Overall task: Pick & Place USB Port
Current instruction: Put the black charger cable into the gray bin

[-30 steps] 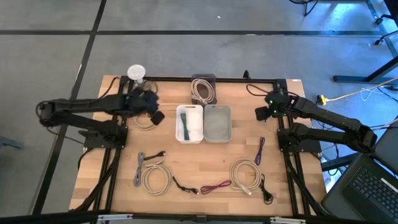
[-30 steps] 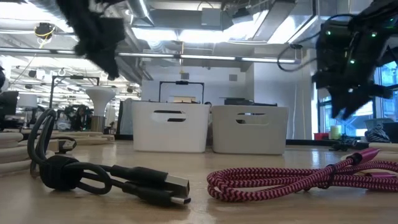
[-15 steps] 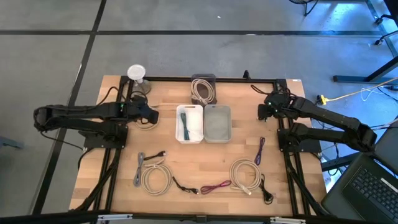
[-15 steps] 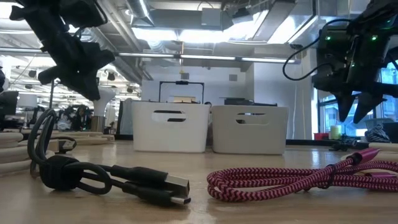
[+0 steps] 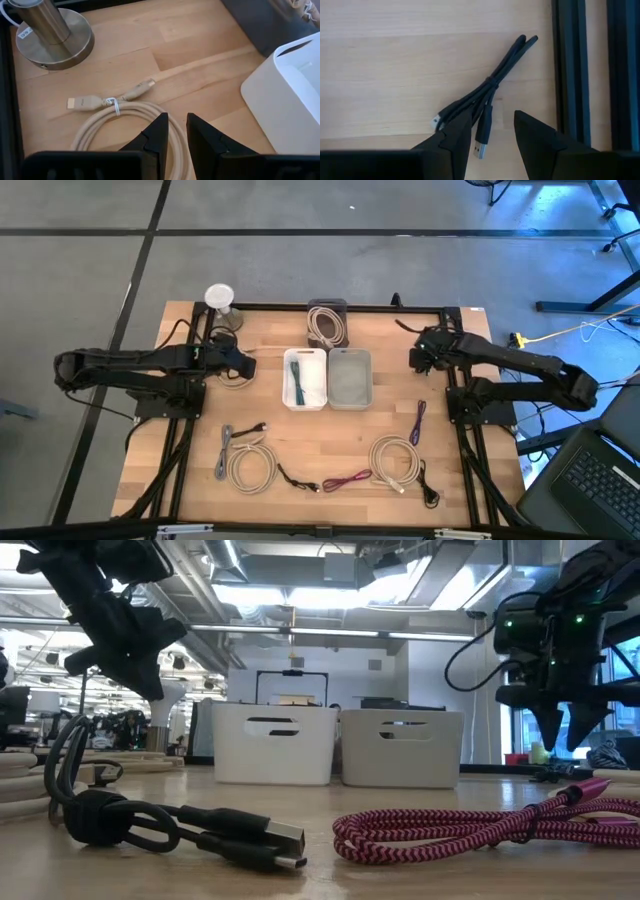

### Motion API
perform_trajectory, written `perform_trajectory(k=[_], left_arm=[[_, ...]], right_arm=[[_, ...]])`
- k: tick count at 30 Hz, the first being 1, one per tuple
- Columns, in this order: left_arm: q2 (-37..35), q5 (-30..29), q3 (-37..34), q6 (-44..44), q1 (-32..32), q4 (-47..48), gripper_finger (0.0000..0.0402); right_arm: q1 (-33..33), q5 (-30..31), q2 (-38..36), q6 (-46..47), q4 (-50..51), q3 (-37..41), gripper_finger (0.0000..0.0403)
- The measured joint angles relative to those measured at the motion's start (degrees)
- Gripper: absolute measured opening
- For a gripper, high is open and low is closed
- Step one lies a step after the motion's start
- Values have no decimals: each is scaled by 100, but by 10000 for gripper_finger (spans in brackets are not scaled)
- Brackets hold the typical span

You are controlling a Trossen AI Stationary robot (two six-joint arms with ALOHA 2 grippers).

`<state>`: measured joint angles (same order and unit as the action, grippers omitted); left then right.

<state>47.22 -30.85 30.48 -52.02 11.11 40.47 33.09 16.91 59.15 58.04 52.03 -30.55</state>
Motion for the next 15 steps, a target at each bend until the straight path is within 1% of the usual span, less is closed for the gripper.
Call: perform_trajectory(k=[4, 10, 15], left_arm=[[0, 35, 0, 23, 0, 0, 60], [0, 37, 0, 28, -2, 0, 62], [0, 41, 0, 36, 0, 0, 62]], right_arm=[[54, -27, 211, -20, -60, 2, 151], [65, -90, 475, -159, -484, 2, 151], [67, -105, 735, -169, -540, 2, 151]])
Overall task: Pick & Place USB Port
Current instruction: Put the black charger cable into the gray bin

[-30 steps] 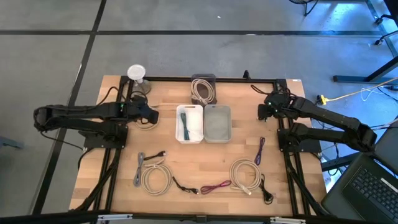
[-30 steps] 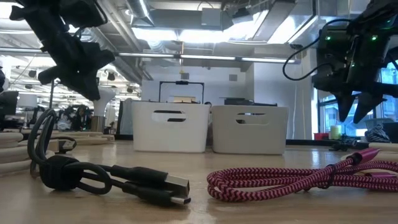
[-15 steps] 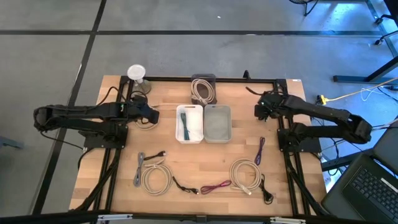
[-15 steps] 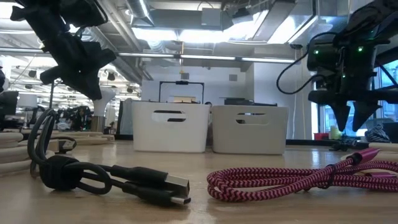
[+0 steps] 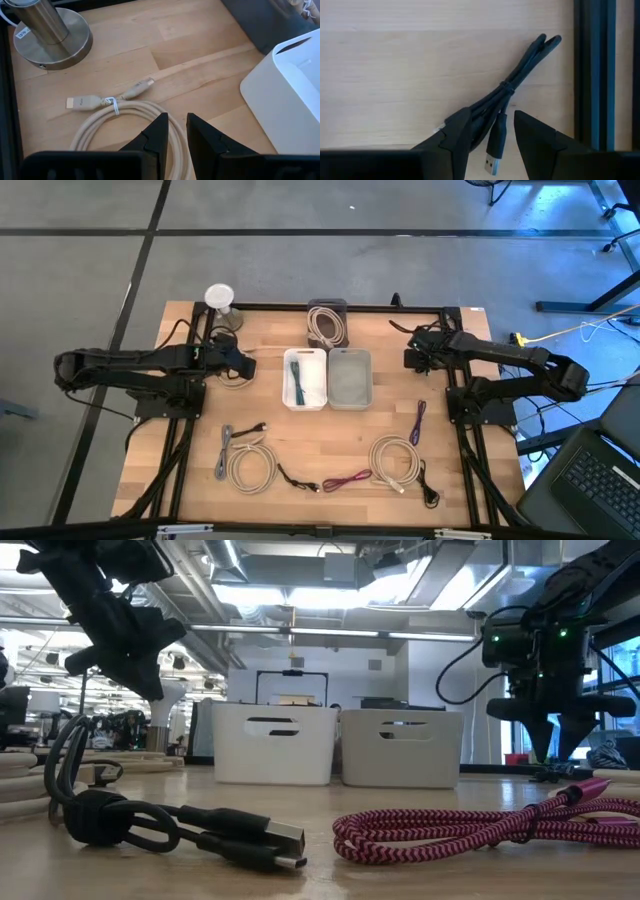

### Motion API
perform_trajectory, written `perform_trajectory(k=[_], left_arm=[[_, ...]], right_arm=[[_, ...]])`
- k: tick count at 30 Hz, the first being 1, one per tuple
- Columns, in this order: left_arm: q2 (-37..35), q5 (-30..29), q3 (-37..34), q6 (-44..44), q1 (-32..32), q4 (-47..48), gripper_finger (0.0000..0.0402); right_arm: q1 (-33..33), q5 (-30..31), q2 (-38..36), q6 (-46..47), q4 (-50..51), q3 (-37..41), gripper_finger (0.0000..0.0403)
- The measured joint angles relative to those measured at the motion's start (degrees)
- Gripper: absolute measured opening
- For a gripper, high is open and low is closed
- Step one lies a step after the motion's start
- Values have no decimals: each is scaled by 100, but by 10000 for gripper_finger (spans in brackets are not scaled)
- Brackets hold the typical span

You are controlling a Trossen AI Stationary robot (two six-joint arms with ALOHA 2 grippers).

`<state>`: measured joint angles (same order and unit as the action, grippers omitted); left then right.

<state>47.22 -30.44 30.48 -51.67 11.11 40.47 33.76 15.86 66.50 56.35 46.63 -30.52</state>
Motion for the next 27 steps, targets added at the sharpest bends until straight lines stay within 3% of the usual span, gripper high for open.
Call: perform_trajectory(k=[17, 22, 27], left_arm=[[0, 7, 0, 99, -1, 0, 59], [2, 7, 0, 134, 0, 0, 62], [2, 7, 0, 141, -1, 1, 61]], right_arm=[[-2, 83, 678, -193, -416, -1, 143], [-4, 141, 779, -416, -504, -11, 105], [-4, 308, 791, -621, -496, -1, 41]])
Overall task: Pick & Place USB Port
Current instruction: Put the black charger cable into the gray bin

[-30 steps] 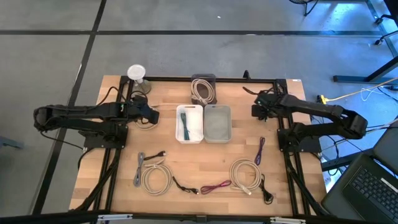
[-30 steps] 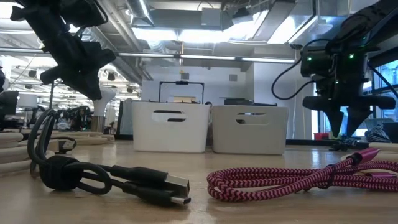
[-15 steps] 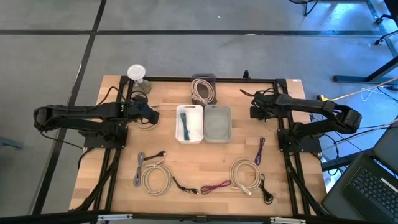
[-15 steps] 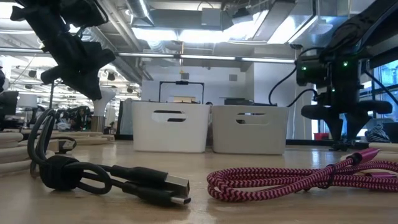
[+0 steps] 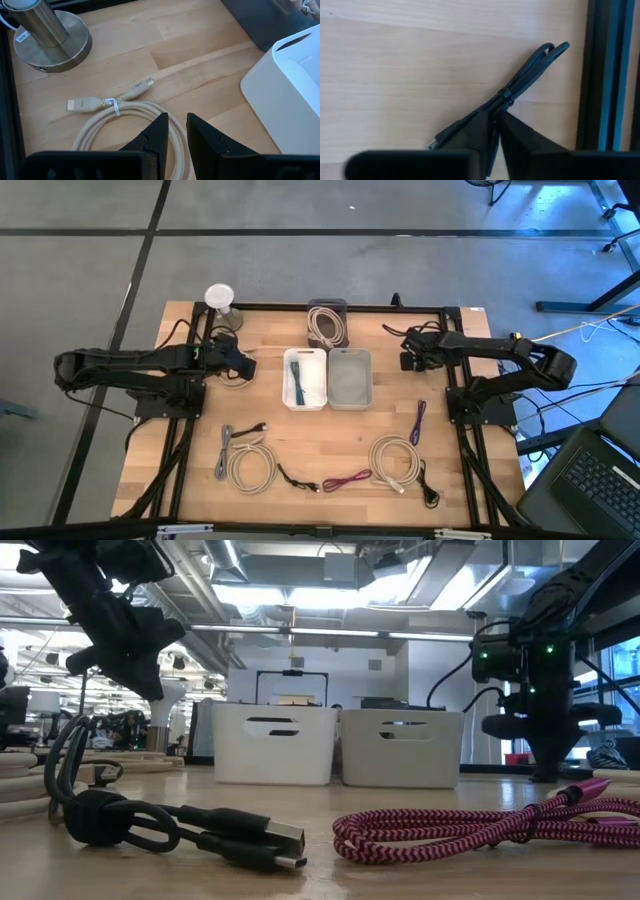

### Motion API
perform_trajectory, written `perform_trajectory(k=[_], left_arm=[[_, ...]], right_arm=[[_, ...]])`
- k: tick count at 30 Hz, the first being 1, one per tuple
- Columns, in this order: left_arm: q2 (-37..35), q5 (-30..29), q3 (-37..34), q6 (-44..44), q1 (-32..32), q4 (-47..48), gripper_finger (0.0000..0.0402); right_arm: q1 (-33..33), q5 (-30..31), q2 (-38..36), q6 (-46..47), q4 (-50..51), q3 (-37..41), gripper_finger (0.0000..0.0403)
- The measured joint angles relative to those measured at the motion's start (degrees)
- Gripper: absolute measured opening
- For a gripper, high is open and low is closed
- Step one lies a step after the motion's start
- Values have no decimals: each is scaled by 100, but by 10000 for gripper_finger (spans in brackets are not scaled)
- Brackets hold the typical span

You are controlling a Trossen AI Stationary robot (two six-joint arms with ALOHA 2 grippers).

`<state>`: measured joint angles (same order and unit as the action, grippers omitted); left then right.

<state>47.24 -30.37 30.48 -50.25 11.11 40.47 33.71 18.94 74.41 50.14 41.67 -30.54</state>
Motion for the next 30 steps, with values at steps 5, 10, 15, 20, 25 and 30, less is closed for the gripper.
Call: perform_trajectory(k=[5, 10, 15, 20, 25, 30], left_arm=[[0, 0, 0, 2, 1, -1, 60], [0, 0, 0, 2, -2, -1, 63], [0, 0, 0, -3, 1, -1, 59], [0, 0, 0, -14, 0, -1, 61], [0, 0, 0, -18, -2, -9, 62], [0, -8, 0, -19, -2, -29, 59]], right_arm=[[-34, 228, 8, -300, -52, 10, 7], [-186, 295, -32, -613, -27, 10, 2], [-509, 389, -340, -691, 69, -31, 1], [-885, 532, -812, -690, 349, -411, 1], [-1414, 548, -1214, -712, 655, -1016, 1], [-2270, 420, -1421, -675, 199, -1372, 0]])
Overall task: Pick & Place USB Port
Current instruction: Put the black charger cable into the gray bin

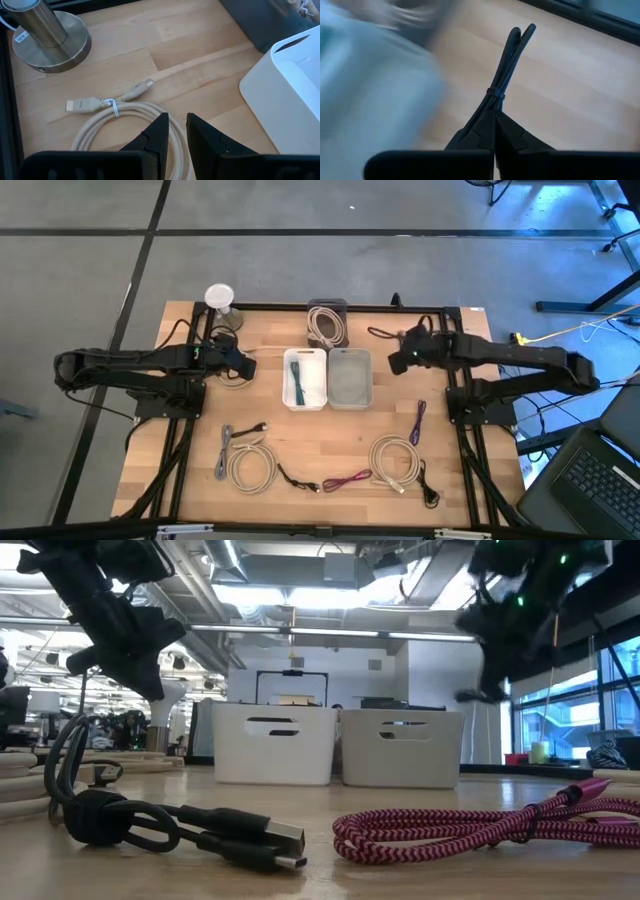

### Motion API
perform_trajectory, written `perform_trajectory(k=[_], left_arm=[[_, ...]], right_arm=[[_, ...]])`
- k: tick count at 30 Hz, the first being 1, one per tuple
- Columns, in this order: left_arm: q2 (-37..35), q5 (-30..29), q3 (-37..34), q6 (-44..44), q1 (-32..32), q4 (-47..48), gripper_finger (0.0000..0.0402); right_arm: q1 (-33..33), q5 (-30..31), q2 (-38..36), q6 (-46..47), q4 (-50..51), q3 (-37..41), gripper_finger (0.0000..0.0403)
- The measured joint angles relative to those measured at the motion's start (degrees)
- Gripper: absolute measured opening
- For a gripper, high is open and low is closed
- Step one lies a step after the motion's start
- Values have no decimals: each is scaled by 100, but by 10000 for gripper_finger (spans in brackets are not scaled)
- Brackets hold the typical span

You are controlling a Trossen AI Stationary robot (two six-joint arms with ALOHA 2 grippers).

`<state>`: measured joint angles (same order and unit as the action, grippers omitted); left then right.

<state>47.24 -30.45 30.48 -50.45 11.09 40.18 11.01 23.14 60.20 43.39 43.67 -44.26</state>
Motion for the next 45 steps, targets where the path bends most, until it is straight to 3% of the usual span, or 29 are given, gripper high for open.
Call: perform_trajectory(k=[9, 19, 26, 35, 45], left_arm=[[0, -38, 0, 17, 0, -53, 62], [0, 20, 0, 20, -13, -144, 63], [0, 109, 0, 55, -11, -143, 59], [0, 152, 0, 295, -11, -142, 62], [0, 154, 0, 562, -11, -122, 63]], right_arm=[[-1504, 259, 490, 132, -2413, 47, 0], [-1391, -402, 2054, 318, -3878, 43, 0], [-1188, -466, 2837, 716, -3392, -580, 0], [-1192, -295, 3864, 812, -534, -2483, 0], [-1123, -676, 4520, 850, -484, -2843, 0]])
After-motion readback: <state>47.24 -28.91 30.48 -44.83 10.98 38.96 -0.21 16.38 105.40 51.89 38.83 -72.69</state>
